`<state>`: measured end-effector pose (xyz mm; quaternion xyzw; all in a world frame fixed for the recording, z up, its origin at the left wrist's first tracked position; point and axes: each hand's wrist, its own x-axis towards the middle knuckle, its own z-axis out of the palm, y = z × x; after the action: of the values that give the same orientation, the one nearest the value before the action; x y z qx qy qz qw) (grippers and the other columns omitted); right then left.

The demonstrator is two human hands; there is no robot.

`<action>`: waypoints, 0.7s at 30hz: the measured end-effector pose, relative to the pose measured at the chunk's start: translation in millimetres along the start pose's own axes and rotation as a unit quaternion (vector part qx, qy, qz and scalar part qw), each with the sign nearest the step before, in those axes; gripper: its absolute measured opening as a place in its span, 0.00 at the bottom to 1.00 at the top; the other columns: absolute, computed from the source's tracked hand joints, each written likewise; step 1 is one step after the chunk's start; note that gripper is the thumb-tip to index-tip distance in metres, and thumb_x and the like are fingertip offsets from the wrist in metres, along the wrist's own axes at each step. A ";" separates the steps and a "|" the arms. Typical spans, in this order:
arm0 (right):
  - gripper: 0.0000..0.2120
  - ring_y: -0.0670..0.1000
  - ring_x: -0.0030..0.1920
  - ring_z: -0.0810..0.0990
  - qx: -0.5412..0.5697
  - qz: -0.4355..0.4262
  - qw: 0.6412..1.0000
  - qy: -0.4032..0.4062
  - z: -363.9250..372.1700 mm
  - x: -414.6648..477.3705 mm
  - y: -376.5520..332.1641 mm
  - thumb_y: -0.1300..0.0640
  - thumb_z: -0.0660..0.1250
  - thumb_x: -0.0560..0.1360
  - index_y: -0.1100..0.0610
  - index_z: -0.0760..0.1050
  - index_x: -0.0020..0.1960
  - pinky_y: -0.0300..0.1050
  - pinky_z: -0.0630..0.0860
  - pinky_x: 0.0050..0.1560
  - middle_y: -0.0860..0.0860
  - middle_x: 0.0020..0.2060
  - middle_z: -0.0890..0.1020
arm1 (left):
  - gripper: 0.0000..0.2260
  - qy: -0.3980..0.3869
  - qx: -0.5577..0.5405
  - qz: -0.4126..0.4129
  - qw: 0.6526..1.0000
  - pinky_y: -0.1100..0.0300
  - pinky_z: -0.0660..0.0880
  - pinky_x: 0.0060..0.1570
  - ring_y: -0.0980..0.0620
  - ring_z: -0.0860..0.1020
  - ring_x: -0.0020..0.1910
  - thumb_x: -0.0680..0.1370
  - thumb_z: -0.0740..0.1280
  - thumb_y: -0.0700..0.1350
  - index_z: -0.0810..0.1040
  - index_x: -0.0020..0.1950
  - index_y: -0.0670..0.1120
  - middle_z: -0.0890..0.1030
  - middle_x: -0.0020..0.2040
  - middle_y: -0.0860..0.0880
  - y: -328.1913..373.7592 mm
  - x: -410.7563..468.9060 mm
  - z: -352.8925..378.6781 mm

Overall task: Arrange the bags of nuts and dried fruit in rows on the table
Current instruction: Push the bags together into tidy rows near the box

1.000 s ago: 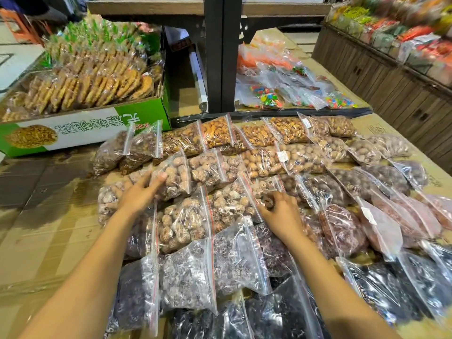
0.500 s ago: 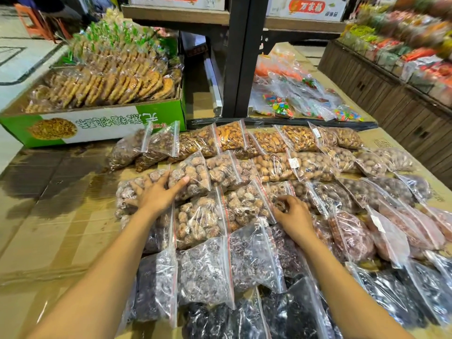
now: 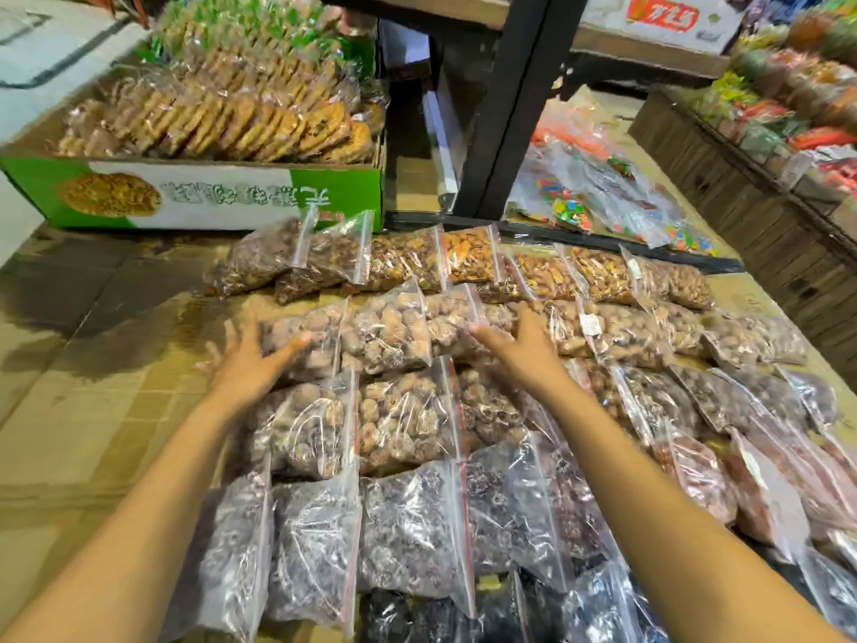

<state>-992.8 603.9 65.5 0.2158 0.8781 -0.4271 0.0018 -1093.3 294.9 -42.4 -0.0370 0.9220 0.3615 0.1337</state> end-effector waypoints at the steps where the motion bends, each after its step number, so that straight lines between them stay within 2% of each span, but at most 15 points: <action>1: 0.40 0.58 0.71 0.67 -0.002 0.006 1.000 -0.012 9.4 12.1 -3.6 0.42 0.66 0.74 0.56 0.52 0.77 0.53 0.71 0.63 0.54 0.73 0.64 | 0.48 -0.011 -0.008 0.019 1.000 0.35 0.45 0.73 0.37 0.45 0.77 0.67 0.62 0.74 0.43 0.78 0.58 0.42 0.80 0.46 -10.5 0.9 1.3; 3: 0.39 0.57 0.70 0.66 0.025 0.032 0.999 -0.026 27.0 34.8 -7.8 0.40 0.65 0.74 0.55 0.52 0.77 0.56 0.67 0.66 0.53 0.73 0.64 | 0.48 -0.015 -0.006 0.053 0.998 0.41 0.53 0.74 0.41 0.48 0.78 0.66 0.68 0.68 0.48 0.79 0.57 0.43 0.80 0.47 -20.6 0.8 1.8; 5: 0.33 0.54 0.66 0.71 0.053 0.062 0.996 -0.024 40.2 51.0 -8.3 0.43 0.63 0.77 0.58 0.57 0.75 0.50 0.68 0.62 0.52 0.66 0.72 | 0.45 -0.004 0.001 0.071 0.997 0.46 0.56 0.73 0.44 0.50 0.78 0.69 0.71 0.62 0.51 0.79 0.54 0.46 0.80 0.46 -22.5 6.7 1.8; 7: 0.29 0.57 0.62 0.75 0.058 0.064 0.996 -0.008 50.5 60.6 -4.7 0.48 0.63 0.78 0.59 0.59 0.74 0.49 0.70 0.58 0.57 0.62 0.77 | 0.42 0.004 0.026 0.075 0.997 0.47 0.58 0.72 0.40 0.54 0.77 0.71 0.71 0.59 0.51 0.78 0.53 0.45 0.80 0.45 -21.9 14.6 2.6; 10: 0.30 0.59 0.58 0.78 0.039 0.060 0.997 0.014 59.1 64.3 4.5 0.48 0.65 0.77 0.59 0.61 0.73 0.49 0.73 0.56 0.59 0.56 0.79 | 0.41 -0.001 0.055 0.073 0.996 0.45 0.60 0.71 0.34 0.58 0.74 0.73 0.70 0.59 0.49 0.78 0.54 0.44 0.79 0.43 -15.0 18.2 4.6; 12: 0.31 0.57 0.55 0.78 0.026 0.068 0.997 0.026 60.0 62.3 11.7 0.46 0.67 0.76 0.59 0.63 0.72 0.52 0.75 0.57 0.55 0.52 0.78 | 0.40 0.000 0.067 0.069 0.995 0.44 0.61 0.71 0.33 0.59 0.74 0.74 0.68 0.60 0.47 0.78 0.55 0.44 0.79 0.42 -10.1 18.0 3.7; 15: 0.31 0.58 0.58 0.77 -0.016 0.073 0.996 0.040 59.5 58.8 12.1 0.43 0.67 0.75 0.56 0.63 0.71 0.56 0.75 0.59 0.54 0.58 0.77 | 0.42 -0.016 0.068 0.063 0.996 0.40 0.61 0.71 0.33 0.59 0.74 0.71 0.65 0.66 0.48 0.77 0.56 0.45 0.79 0.41 -8.1 17.2 -0.7; 17: 0.32 0.60 0.61 0.75 -0.036 0.090 0.995 0.032 61.2 57.3 7.6 0.42 0.65 0.75 0.55 0.61 0.73 0.58 0.75 0.59 0.55 0.62 0.76 | 0.44 -0.030 0.062 0.051 0.996 0.39 0.59 0.71 0.33 0.55 0.75 0.69 0.64 0.69 0.47 0.77 0.56 0.44 0.79 0.41 -6.2 14.1 -5.1; 18: 0.33 0.60 0.62 0.74 -0.053 0.094 0.994 0.034 62.8 57.3 5.8 0.41 0.65 0.75 0.55 0.60 0.72 0.59 0.74 0.59 0.56 0.63 0.75 | 0.44 -0.032 0.066 0.044 0.996 0.39 0.56 0.72 0.33 0.51 0.76 0.69 0.63 0.70 0.46 0.78 0.56 0.42 0.79 0.41 -3.3 10.7 -6.7; 21: 0.33 0.62 0.66 0.70 -0.129 0.057 0.986 0.088 68.9 44.7 -6.2 0.36 0.61 0.74 0.54 0.62 0.71 0.63 0.71 0.62 0.58 0.66 0.70 | 0.42 -0.008 0.096 0.081 0.992 0.39 0.41 0.74 0.37 0.37 0.76 0.72 0.59 0.69 0.42 0.79 0.57 0.36 0.78 0.43 12.5 -7.1 -7.6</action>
<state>-1048.2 565.7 18.1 0.3006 0.9086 -0.2889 -0.0236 -1090.2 298.7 -26.9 0.0536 0.9511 0.2816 0.1148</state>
